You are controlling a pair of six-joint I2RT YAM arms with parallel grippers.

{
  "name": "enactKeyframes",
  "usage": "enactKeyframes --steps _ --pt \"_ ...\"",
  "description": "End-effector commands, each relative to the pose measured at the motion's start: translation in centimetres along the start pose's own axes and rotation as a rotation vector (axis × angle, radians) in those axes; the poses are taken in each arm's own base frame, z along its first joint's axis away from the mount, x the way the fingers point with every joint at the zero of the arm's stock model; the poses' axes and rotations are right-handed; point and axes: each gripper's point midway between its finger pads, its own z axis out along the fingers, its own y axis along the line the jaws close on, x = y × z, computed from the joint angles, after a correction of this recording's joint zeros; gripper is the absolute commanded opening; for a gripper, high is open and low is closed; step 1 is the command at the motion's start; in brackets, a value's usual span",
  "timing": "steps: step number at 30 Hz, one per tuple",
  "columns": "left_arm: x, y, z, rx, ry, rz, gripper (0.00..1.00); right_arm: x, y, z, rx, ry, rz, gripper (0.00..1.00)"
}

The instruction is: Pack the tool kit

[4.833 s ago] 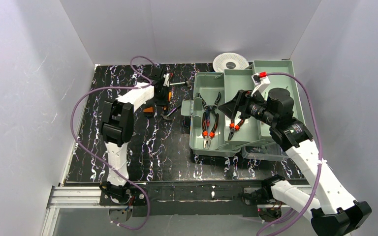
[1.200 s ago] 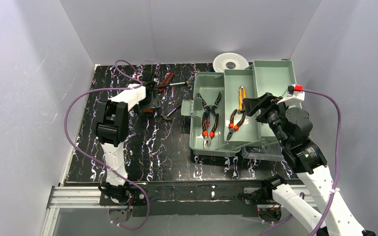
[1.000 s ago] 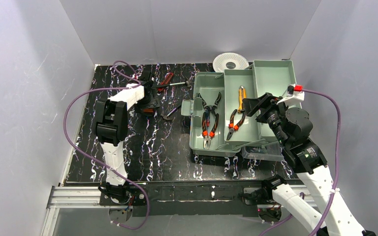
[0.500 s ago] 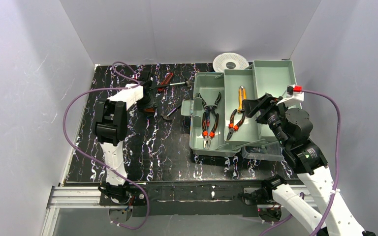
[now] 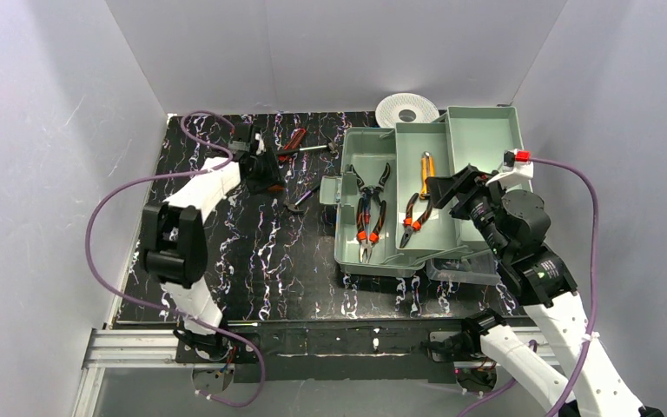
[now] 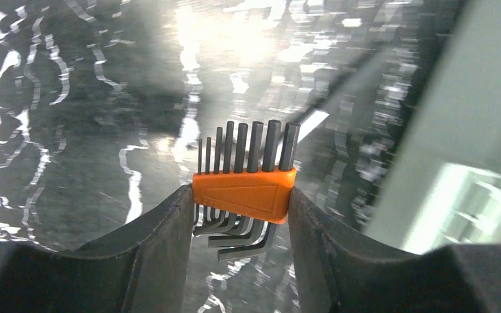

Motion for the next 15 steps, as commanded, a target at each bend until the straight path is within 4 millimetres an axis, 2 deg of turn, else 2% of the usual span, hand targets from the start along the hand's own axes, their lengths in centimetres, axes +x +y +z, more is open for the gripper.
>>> enactKeyframes --steps 1,4,8,12,15 --pt "-2.0 -6.8 -8.0 0.334 -0.132 0.027 0.17 -1.5 1.2 -0.3 -0.040 -0.040 0.012 0.77" --pt "-1.3 -10.1 -11.1 0.500 -0.131 0.040 0.18 -1.1 1.4 0.1 -0.054 -0.021 0.009 0.77" --pt "0.3 -15.6 -14.5 0.712 -0.110 0.049 0.18 -0.1 2.6 1.0 -0.096 0.054 0.006 0.76" --pt "2.9 -21.9 -16.3 0.852 -0.082 0.139 0.19 -0.3 2.6 1.0 -0.091 0.056 0.010 0.76" --pt "4.9 -26.5 -16.6 0.916 -0.026 0.216 0.19 -1.4 1.5 0.4 -0.029 -0.011 0.028 0.77"
